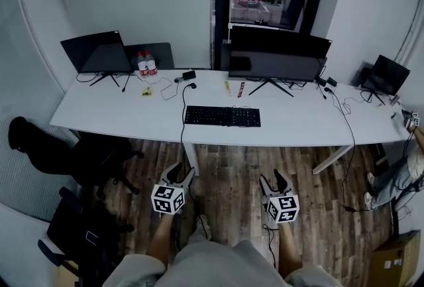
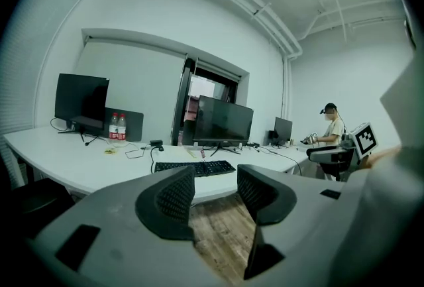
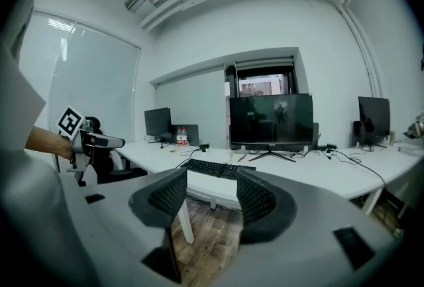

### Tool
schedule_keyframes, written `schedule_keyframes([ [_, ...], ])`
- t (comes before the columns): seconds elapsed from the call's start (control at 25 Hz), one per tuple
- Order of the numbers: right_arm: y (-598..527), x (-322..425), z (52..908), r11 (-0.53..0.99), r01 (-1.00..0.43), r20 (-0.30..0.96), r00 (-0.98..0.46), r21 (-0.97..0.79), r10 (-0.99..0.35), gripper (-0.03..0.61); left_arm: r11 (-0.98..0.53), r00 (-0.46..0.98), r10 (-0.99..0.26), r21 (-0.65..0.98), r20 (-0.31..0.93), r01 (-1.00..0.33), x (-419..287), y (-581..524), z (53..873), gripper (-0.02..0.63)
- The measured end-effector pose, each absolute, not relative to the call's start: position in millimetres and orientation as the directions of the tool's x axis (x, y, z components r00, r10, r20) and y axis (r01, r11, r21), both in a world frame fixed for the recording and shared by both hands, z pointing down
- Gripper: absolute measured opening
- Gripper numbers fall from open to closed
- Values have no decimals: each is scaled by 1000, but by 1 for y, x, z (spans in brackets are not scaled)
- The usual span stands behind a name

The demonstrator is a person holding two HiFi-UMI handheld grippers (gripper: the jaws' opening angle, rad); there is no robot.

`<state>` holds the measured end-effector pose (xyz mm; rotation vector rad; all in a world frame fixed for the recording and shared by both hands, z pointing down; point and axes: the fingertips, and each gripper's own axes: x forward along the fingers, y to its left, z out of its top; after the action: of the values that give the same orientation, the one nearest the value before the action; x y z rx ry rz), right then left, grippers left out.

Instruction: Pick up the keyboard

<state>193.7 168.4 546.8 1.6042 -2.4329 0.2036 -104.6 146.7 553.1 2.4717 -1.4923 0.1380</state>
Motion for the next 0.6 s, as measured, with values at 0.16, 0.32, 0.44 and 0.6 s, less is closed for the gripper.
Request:
schedule_keyframes([
  [0.16,141,186,545,374,-927,266,-360,3,-894,221,-451,479,-852,169,209,-876,-117,112,551,201],
  [0.32,116,176,545,362,-932,272,-347,4,-898,216,-463,492,-845,176,210,-869,-125,83,551,199],
  [0.44,98,168,544,354,-935,274,-338,8,-900,214,-469,500,-840,181,212,-865,-132,64,552,199],
  [0.6,74,155,542,342,-940,274,-325,15,-905,212,-476,508,-835,185,211,-860,-147,37,553,199],
])
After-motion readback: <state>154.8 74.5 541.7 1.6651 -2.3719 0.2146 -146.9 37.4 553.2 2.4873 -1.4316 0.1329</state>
